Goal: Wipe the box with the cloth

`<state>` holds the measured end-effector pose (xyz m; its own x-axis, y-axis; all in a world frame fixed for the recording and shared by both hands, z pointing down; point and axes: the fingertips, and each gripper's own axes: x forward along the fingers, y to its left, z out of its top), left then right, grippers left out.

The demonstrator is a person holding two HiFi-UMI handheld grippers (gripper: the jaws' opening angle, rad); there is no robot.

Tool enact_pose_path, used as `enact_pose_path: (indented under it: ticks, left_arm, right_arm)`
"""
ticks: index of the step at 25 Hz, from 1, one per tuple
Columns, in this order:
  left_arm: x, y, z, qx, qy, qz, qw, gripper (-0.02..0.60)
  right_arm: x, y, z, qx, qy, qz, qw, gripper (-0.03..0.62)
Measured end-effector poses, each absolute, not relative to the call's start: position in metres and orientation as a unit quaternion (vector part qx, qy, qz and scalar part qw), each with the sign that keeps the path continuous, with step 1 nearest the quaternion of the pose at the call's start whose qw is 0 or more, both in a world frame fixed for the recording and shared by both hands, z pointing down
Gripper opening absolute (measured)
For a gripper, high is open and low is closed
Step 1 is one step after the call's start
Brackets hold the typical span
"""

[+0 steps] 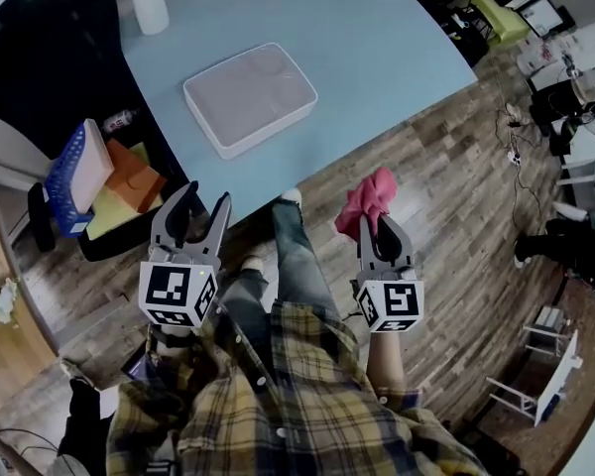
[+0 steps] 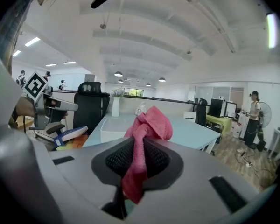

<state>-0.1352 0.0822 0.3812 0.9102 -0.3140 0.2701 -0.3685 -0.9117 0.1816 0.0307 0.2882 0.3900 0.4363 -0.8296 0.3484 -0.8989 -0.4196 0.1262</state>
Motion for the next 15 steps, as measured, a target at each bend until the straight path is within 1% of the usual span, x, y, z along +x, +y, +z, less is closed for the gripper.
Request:
enact_pose_path:
  ticks: [6, 15]
  left_arm:
    - [-0.112, 0.044, 0.381, 0.961, -0.23, 0.107, 0.111, 0.202]
    - [-0.076, -0.033, 0.381, 0.921, -0.354, 0.1, 0.129, 0.202]
  right_arm:
    - [0.079, 0.226, 0.391, 0.807, -0.564, 0.096, 0.146, 0.054]
    - [0.153, 0.086, 0.386, 0.719, -0.673, 0.074, 0.154, 0.054]
